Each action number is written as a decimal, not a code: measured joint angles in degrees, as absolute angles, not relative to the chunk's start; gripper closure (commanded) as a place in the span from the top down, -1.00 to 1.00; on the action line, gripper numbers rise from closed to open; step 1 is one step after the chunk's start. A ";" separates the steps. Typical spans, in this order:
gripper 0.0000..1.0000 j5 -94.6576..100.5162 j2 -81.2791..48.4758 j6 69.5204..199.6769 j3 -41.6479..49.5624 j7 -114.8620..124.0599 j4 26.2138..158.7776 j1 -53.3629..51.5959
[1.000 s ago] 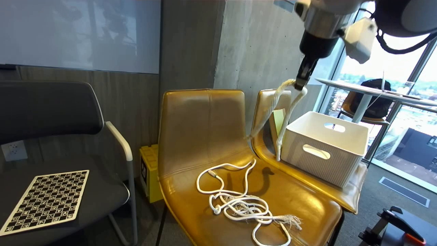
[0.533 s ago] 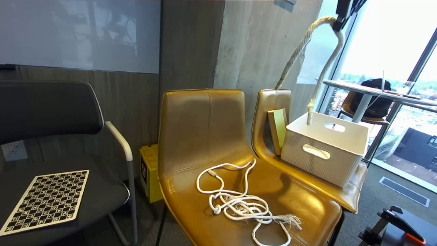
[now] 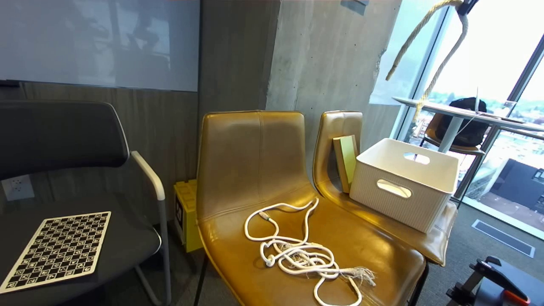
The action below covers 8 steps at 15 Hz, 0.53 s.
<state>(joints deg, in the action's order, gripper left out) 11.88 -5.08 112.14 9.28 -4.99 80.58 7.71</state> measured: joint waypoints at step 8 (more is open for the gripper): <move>-0.94 6.75 -22.92 102.24 11.19 -11.61 65.70 14.93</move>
